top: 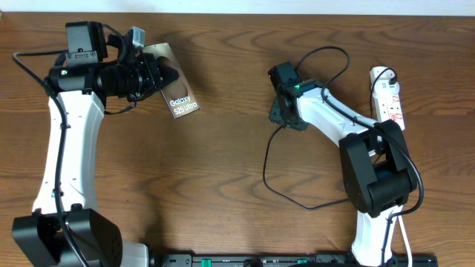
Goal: Plug charger to phone and switch on socket
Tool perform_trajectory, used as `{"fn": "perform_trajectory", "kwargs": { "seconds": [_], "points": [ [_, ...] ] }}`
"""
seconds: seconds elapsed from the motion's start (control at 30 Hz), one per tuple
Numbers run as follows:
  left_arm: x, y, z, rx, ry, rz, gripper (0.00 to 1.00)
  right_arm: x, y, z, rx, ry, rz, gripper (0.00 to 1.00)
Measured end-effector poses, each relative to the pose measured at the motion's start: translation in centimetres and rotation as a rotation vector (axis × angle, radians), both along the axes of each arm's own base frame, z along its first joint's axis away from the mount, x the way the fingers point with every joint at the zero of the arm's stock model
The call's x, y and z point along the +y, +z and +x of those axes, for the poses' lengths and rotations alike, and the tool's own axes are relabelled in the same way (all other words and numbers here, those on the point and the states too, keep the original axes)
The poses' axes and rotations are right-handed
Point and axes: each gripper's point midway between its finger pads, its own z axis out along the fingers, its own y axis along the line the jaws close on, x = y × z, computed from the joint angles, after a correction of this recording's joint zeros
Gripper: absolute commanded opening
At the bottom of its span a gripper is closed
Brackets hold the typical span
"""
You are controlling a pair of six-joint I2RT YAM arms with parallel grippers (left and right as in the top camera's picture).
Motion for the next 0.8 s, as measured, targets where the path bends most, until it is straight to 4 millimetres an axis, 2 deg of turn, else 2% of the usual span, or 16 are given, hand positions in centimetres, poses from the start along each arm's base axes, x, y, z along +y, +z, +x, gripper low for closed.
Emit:
{"fn": "perform_trajectory", "kwargs": {
  "seconds": [0.2,0.23,0.33,0.47,0.53,0.57,0.6,0.63,0.8],
  "points": [
    [0.0,0.0,0.0,0.000,0.000,0.000,0.08,-0.1,0.1,0.3,-0.015,-0.078,0.013,0.36],
    [0.0,0.0,0.0,0.000,0.000,0.000,0.07,-0.1,0.1,0.3,-0.015,-0.091,0.015,0.33],
    [0.0,0.0,0.0,0.000,0.000,0.000,0.07,-0.3,0.1,0.3,-0.020,-0.120,0.015,0.14],
    [0.0,0.0,0.0,0.000,0.000,0.000,0.07,-0.6,0.0,0.3,-0.023,-0.128,0.001,0.04],
    [0.0,0.0,0.0,0.000,0.000,0.000,0.07,-0.9,-0.1,0.3,-0.021,-0.123,-0.004,0.06],
    [0.0,0.0,0.0,0.000,0.000,0.000,0.07,-1.0,-0.1,0.4,-0.021,-0.122,-0.005,0.12],
    [0.0,0.0,0.0,0.000,0.000,0.000,0.08,-1.2,-0.1,0.4,-0.020,-0.121,-0.006,0.26],
    [0.0,0.0,0.0,0.000,0.000,0.000,0.08,-1.4,-0.1,0.5,-0.020,-0.119,-0.007,0.29],
    [0.0,0.0,0.0,0.000,0.000,0.000,0.07,-2.0,-0.1,0.8,-0.022,-0.127,-0.007,0.32]
  ]
}}
